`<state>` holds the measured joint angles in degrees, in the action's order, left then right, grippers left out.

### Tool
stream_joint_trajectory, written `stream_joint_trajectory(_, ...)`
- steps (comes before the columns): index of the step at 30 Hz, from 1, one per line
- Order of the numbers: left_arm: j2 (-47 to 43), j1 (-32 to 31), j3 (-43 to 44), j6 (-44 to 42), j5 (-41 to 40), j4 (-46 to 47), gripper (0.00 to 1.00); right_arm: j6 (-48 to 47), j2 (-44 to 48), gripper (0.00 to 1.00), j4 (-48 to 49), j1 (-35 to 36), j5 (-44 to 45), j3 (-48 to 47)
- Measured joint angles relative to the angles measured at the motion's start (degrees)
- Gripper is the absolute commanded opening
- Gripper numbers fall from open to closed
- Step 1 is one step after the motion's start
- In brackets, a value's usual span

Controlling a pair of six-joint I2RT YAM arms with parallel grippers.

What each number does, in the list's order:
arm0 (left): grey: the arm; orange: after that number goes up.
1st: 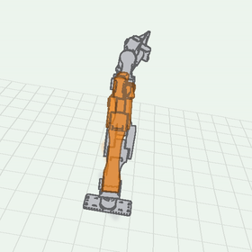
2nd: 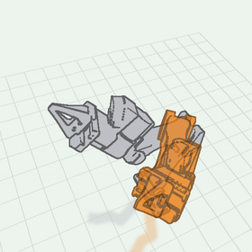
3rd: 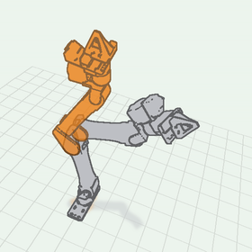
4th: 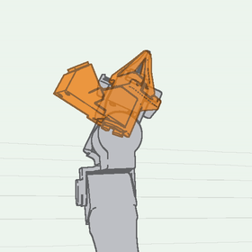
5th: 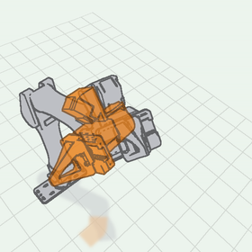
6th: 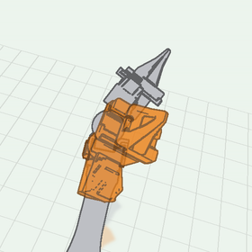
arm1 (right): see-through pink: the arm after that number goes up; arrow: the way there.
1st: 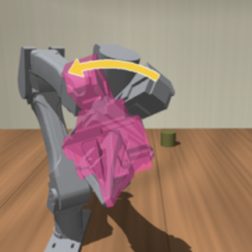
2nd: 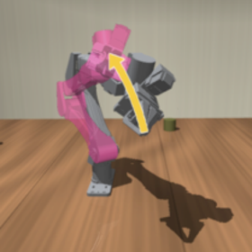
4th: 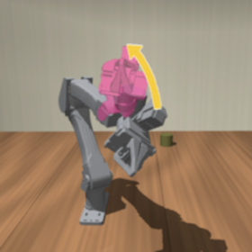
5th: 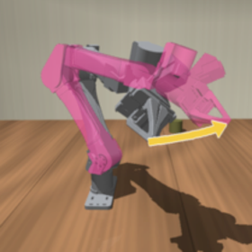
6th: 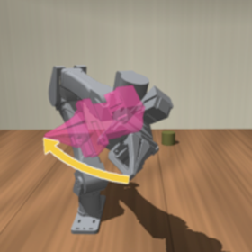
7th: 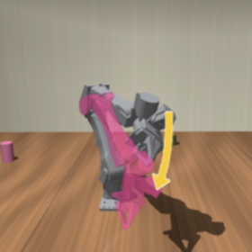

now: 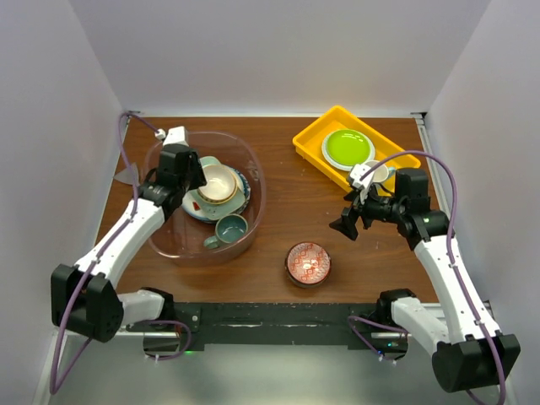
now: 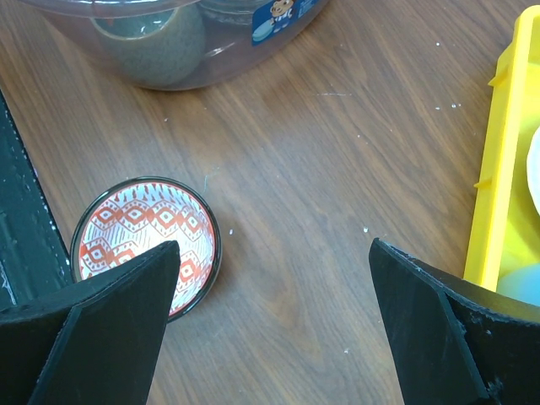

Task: Place the mixed dishes into the plastic bin
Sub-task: Place the bowl in the plastic bin, then pick up the bowl from the center of the board.

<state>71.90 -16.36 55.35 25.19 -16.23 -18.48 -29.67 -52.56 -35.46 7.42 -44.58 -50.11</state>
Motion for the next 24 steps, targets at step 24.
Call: stream_joint_trajectory(24,-29.44,0.20,-17.16,-9.77,16.61,6.27,0.96,-5.90,-5.35,0.98,-0.28,-0.02,-6.56,3.76)
